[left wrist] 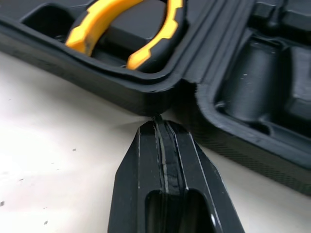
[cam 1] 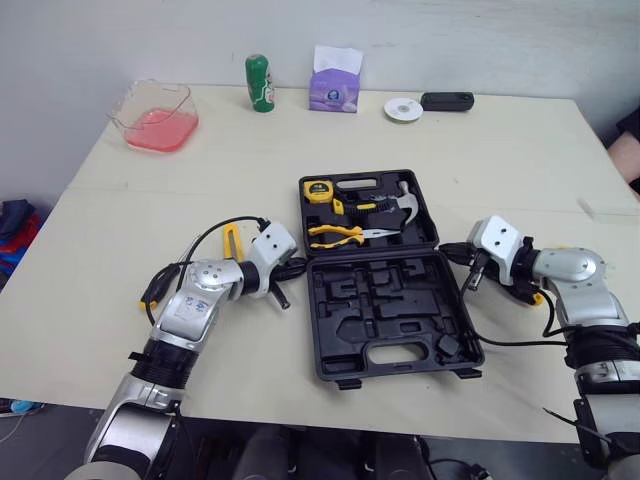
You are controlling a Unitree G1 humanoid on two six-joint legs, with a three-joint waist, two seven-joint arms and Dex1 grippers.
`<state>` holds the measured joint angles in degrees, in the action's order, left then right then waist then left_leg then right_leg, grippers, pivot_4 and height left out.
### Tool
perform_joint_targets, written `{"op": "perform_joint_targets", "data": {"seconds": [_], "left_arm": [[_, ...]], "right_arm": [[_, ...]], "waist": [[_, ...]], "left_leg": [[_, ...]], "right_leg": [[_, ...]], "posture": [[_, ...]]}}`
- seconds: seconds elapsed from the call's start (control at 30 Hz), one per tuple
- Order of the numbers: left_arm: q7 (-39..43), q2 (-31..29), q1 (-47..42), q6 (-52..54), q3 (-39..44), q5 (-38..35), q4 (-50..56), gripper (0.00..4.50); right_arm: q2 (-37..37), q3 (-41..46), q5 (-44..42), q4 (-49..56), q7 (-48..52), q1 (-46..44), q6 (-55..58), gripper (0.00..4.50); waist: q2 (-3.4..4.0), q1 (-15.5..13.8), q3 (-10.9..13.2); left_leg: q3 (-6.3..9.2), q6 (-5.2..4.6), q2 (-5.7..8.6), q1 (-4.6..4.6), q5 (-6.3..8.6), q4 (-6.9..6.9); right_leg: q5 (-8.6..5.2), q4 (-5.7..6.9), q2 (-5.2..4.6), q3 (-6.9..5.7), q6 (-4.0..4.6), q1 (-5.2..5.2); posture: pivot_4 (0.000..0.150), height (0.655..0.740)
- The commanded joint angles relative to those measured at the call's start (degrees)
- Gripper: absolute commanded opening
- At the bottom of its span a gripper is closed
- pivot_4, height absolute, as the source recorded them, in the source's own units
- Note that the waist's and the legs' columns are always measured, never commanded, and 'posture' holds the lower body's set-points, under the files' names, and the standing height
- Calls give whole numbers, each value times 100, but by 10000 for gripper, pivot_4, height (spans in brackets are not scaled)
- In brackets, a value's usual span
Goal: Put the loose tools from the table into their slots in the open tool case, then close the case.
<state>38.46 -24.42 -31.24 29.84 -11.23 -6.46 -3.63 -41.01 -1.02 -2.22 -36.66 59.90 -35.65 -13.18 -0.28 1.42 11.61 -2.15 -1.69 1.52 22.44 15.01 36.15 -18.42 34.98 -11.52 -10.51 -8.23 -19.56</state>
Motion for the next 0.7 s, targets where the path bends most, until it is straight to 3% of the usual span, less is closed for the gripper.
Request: {"op": "perform_joint_targets", "data": {"seconds": [0.03,0.37,0.5,0.7], "left_arm": [[-5,49,-61,-149,23,39,64,656],[208,-94,-1,-330,-24,102,228,656],[732,-513,232,-429,-190,81,730,656],[873,-936,581,-393,27,87,1195,656]], "right_arm": [[39,-9,-155,279,171,-13,-35,0],[144,-80,-268,1032,310,339,30,0],[13,-131,-332,1596,538,616,161,0],[-66,-100,-454,2607,568,1144,685,0]], "waist": [[0,0,0],[0,15,0],[0,21,0],[0,-1,0]], "left_leg": [[0,0,0,0,0,0],[-1,0,-3,-1,0,-1],[-3,7,-11,-2,4,-4],[-2,7,-13,-2,4,0]], "right_leg": [[0,0,0,0,0,0],[0,-1,3,1,0,0],[0,-4,12,3,0,-3],[0,-3,15,9,1,-2]], "posture": [[1500,7400],[1500,7400],[1500,7400],[1500,7400]]}}
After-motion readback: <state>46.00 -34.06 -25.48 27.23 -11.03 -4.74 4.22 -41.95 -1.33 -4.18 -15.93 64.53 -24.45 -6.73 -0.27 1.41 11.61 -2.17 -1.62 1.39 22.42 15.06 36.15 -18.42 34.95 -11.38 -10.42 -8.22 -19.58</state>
